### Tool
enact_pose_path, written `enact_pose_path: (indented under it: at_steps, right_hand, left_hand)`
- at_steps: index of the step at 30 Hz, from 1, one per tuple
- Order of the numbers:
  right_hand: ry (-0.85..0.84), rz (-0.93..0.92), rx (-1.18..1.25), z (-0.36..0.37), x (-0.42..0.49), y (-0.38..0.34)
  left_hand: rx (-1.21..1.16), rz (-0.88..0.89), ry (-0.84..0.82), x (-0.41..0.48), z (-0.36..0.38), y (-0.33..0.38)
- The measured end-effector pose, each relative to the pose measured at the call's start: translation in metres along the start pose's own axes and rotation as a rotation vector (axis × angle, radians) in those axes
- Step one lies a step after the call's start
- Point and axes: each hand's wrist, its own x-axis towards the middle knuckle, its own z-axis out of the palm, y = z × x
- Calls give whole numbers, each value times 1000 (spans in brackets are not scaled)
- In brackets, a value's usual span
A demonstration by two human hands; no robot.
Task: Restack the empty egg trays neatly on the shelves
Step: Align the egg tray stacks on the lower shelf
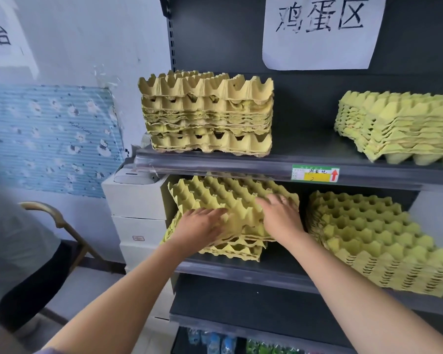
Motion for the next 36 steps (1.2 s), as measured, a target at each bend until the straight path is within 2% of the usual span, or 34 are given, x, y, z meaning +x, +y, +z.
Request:
enact_pose_path:
  at_steps: [4,6,11,15,20,27,33,36]
  right_hand:
    - [101,-175,155,-11,-3,-40]
    - [56,-230,194,-14,-3,-64]
    - [-191,-173,72,-10,3,-121]
    - [-311,-94,-96,-1,15,-151]
    - [-299,-88,-12,-5,20,-148]
    - [-275,-119,96,-18,6,-78]
    - [-237,-194,-18,-23,0,-33]
    - [-211,-186,-56,-20,3,-21]
  left_hand:
    - [-267,-120,341,-5,-8,-28]
    - [-273,-179,395,-5,-12,-45]
    - [-74,-266,130,-3,-13,-78]
    - [-7,-241,14,-3,-11,-97]
    - [49,-153,-46,1,-15,-118]
    - [177,-15,-94,27,-13,-107]
    - [297,128,-47,46,-8,-86]
    - [281,165,-119,49,-3,-77]
